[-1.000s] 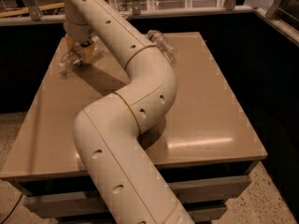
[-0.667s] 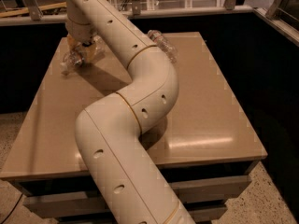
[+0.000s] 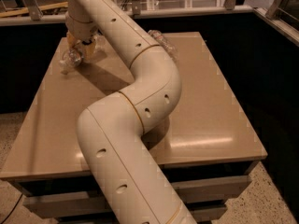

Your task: Pick blue plastic bottle from top drawer and place on counter

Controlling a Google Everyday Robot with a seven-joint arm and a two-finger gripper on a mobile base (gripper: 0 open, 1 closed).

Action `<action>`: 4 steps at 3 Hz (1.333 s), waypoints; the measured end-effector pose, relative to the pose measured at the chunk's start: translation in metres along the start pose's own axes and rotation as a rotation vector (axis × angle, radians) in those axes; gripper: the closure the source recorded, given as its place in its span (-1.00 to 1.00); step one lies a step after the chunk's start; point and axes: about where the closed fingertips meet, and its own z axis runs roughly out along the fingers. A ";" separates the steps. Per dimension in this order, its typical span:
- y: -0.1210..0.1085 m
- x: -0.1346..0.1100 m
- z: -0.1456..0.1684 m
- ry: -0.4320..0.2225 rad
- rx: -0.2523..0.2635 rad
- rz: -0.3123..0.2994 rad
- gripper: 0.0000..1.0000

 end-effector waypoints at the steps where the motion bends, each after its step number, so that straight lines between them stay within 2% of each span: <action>1: -0.009 -0.002 -0.018 0.005 0.044 0.012 1.00; 3: -0.016 -0.016 -0.085 0.033 0.095 0.116 1.00; 4: -0.023 -0.049 -0.153 0.014 0.159 0.234 1.00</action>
Offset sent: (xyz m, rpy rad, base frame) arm -0.0688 -0.0152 0.0721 0.0799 -0.0315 -0.1150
